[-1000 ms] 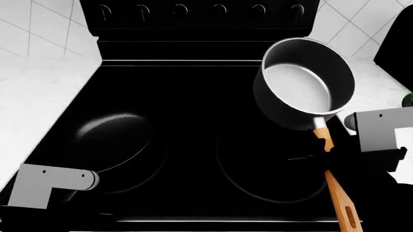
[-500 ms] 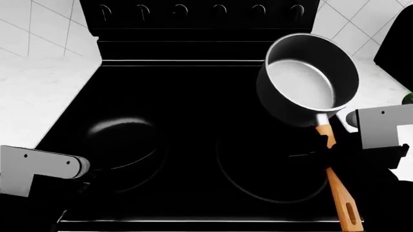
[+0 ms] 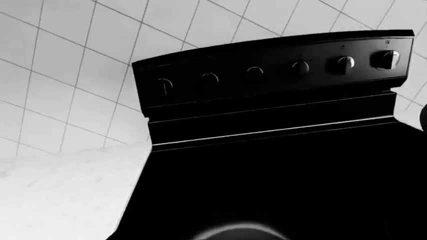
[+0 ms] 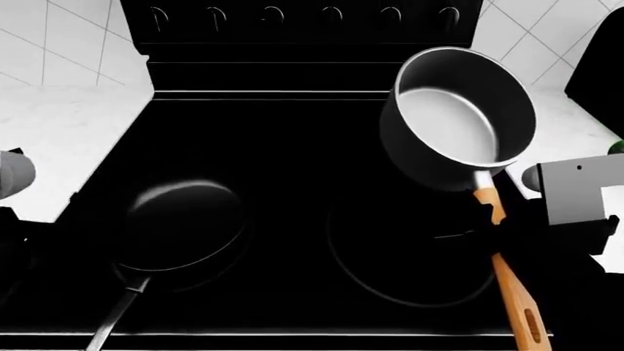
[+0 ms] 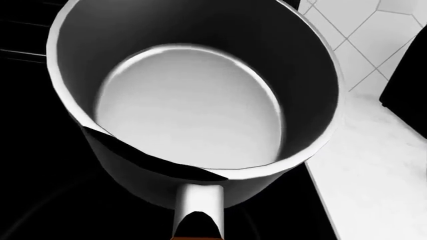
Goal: Place both pans onto different burners. Then place the zucchini and the sausage on different pans.
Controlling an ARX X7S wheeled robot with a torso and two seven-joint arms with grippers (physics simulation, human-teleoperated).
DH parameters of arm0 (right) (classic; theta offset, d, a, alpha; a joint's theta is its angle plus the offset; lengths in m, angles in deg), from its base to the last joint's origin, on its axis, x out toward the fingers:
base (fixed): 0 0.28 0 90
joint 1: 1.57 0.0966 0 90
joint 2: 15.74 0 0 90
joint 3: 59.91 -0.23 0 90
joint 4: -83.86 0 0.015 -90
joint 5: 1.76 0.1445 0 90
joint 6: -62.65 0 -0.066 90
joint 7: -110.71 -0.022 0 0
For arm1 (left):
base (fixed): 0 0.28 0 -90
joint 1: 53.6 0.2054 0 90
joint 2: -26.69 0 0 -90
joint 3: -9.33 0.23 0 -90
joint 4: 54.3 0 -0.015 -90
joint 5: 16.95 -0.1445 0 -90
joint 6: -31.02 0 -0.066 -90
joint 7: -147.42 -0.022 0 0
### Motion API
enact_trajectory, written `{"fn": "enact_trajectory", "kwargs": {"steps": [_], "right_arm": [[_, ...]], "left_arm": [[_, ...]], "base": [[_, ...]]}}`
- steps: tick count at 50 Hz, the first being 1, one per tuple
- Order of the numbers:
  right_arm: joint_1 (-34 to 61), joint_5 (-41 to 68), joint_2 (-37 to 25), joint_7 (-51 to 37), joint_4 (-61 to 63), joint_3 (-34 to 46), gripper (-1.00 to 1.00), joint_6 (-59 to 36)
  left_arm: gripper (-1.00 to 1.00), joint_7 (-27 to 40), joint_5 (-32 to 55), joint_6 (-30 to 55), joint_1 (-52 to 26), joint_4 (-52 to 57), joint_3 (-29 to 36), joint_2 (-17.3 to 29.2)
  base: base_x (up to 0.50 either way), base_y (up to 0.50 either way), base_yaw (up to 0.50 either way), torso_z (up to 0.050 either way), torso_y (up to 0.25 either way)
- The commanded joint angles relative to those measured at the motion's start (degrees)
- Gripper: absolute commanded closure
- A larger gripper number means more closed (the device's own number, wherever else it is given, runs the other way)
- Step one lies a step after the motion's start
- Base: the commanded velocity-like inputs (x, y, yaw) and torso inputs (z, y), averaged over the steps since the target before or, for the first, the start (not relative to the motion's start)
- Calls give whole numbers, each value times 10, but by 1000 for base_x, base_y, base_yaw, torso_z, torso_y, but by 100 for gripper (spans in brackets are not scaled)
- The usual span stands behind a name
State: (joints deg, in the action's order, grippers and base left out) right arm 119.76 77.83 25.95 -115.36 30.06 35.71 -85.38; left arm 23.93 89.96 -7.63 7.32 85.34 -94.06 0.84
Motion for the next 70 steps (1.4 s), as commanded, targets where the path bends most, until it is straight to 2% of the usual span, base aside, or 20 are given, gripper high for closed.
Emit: {"fn": "enact_trajectory", "kwargs": {"steps": [1, 12, 20, 31, 46, 54, 70], "right_arm": [[54, 45, -13, -38, 20, -9, 100, -31], [163, 177, -22, -115, 12, 39, 100, -84], [210, 244, -19, -169, 12, 76, 100, -96], [263, 372, -61, -257, 10, 141, 100, -106], [424, 543, -118, -361, -18, 253, 100, -127], [423, 540, -121, -356, -18, 259, 100, -124], [337, 489, -135, -306, -5, 244, 100, -114]], "left_arm": [[-100, 12, 6, -17, -43, -3, 2, 8], [-100, -10, -28, -12, -13, -8, -19, -15], [-100, -28, -41, -6, 33, -5, -62, -25], [-100, -46, -55, -4, 50, -8, -75, -42], [-100, -73, -74, -3, 76, -13, -99, -60], [-100, -79, -80, -3, 82, -13, -102, -65], [-100, -88, -92, 0, 102, -11, -115, -74]], "base": [[0, 0, 0, 0, 10], [0, 0, 0, 1, 1], [0, 0, 0, 0, 1], [0, 0, 0, 0, 2], [0, 0, 0, 1, 1], [0, 0, 0, 0, 1], [0, 0, 0, 1, 1]]}}
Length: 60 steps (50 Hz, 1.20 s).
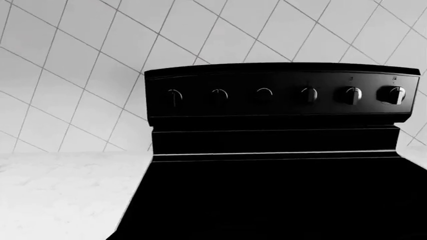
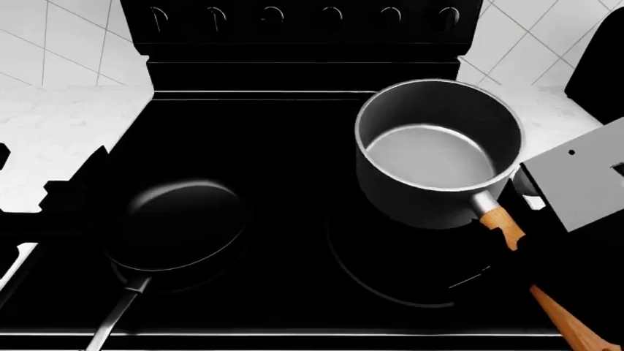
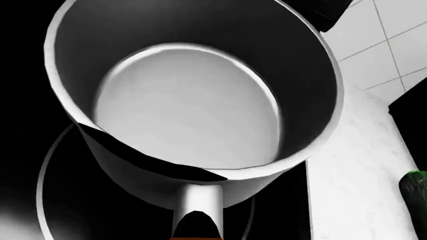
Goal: Place both pans onto different burners. Then place the zucchini and the sausage on different pans.
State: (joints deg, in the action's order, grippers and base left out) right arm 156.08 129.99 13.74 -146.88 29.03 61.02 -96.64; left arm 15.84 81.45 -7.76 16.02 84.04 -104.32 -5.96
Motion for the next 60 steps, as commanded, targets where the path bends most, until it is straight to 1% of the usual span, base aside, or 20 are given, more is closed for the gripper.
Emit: {"fn": "enact_trajectory", "kwargs": {"steps": [1, 14, 21, 27, 36, 37, 48, 55, 60], "right_arm": [[-32, -36, -13, 11, 6, -10, 100, 0], [-117, -83, -25, 46, 41, -32, 100, 28], [-133, -117, -2, 68, 32, -30, 100, 25], [-151, -134, -3, 81, 29, -36, 100, 30], [-159, -150, -10, 89, 24, -41, 100, 32], [-158, -150, -11, 89, 23, -41, -100, 32], [-126, -134, -6, 75, 15, -33, -100, 28], [-46, -93, 10, 47, 9, -22, -100, 19], [38, -53, 14, 21, 21, -33, -100, 28]], "left_arm": [[-100, -8, -7, 1, 16, 1, -13, -6], [-100, -14, -16, 3, 30, 0, -23, -12], [-100, -22, -26, 5, 43, 0, -34, -17], [-100, -29, -34, 7, 56, -2, -46, -22], [-100, -29, -36, 6, 59, -1, -47, -23], [-100, -29, -37, 6, 59, -2, -47, -24], [-100, -32, -42, 6, 66, -1, -52, -27], [-100, -32, -44, 6, 66, -3, -50, -27], [-100, -29, -40, 4, 63, 0, -48, -26]], "base": [[0, 0, 0, 0, 0], [0, 0, 0, 0, 2], [0, 0, 0, 0, 0], [0, 0, 0, 0, 2], [0, 0, 0, 1, 1], [0, 0, 0, 0, 0], [0, 0, 0, 0, 1], [0, 0, 0, 0, 0], [0, 0, 0, 0, 0]]}}
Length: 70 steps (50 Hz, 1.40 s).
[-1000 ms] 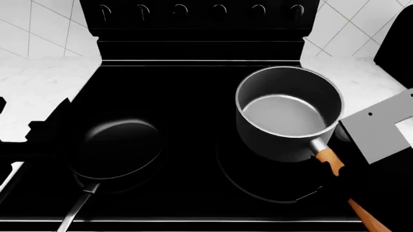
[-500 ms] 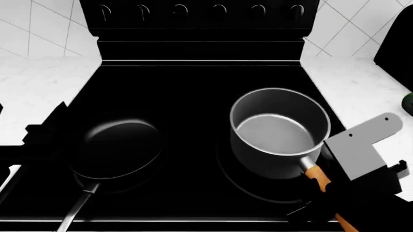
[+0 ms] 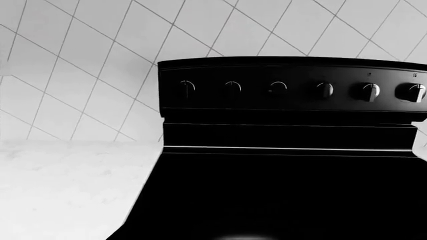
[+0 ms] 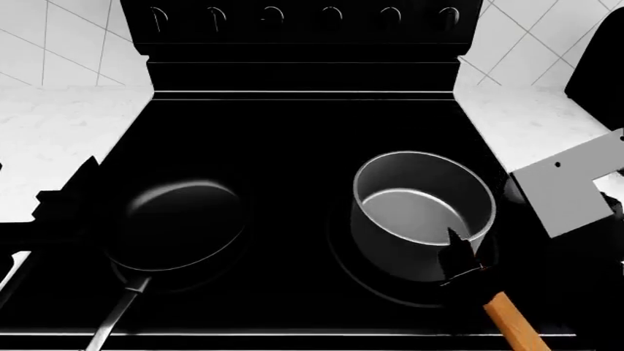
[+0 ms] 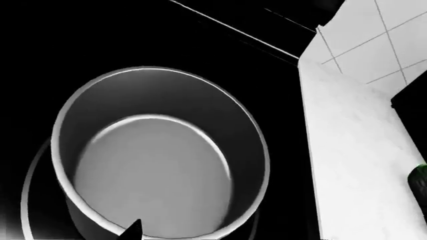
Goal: Place both pans onto different burners. Then place the zucchini and the sausage on different pans.
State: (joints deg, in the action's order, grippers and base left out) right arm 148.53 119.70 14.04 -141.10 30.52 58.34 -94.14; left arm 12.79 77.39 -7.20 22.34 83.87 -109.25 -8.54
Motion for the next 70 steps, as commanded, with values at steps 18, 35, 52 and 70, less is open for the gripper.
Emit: {"fn": "enact_trajectory", "kwargs": {"steps": [18, 35, 52, 70], "right_arm": [[15, -112, 19, -31, 80, -103, -100, 76], [-76, -168, 0, 21, 97, -176, -100, 132], [-122, -191, -8, 43, 104, -206, -100, 155], [-140, -198, -15, 53, 103, -218, -100, 163]], "left_arm": [[-100, 15, -12, -6, -35, 2, 50, -11], [-100, 24, -7, -9, -39, 6, 54, -10], [-100, 35, 2, -12, -59, 7, 70, -2], [-100, 43, 7, -13, -97, 0, 107, 0]], "base": [[-135, 4, 0, 0, 1], [-176, -38, 0, 0, 0], [1, -500, 0, 0, 0], [0, -500, 0, 0, 0]]}}
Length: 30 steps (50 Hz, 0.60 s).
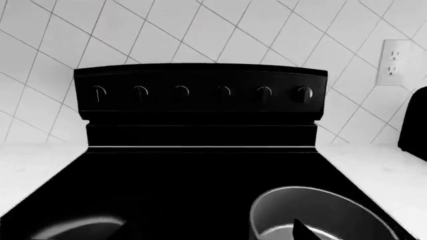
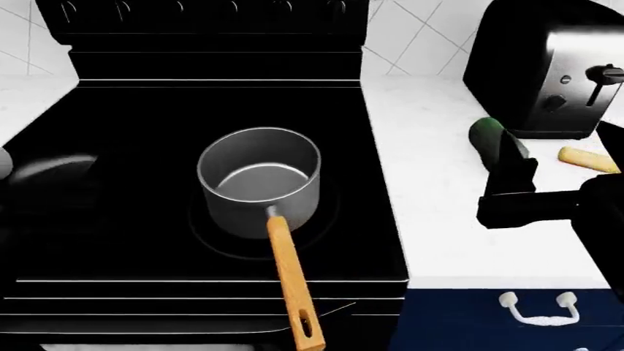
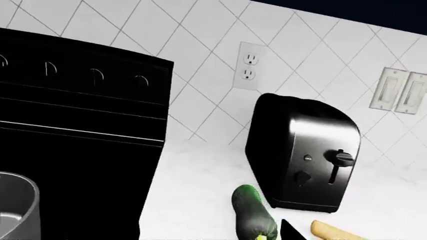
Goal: Place both pans onto different burners. Then place the zucchini and the sausage on different pans.
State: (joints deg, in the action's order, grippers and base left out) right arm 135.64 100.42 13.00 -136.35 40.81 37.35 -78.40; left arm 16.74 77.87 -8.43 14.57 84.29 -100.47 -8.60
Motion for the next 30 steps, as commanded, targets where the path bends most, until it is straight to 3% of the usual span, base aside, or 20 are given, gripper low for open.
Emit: {"fn": "enact_trajectory", "kwargs": {"steps": [1, 30], "right_arm": [[-12, -6, -4, 6, 0, -8, -100, 6], [-55, -33, -4, 30, 4, -29, -100, 20]], "left_arm": [[-100, 4, 2, 0, -20, -4, 20, 1], [-100, 10, 8, -4, -37, -4, 37, 0]], "base": [[0, -500, 0, 0, 0], [0, -500, 0, 0, 0]]}}
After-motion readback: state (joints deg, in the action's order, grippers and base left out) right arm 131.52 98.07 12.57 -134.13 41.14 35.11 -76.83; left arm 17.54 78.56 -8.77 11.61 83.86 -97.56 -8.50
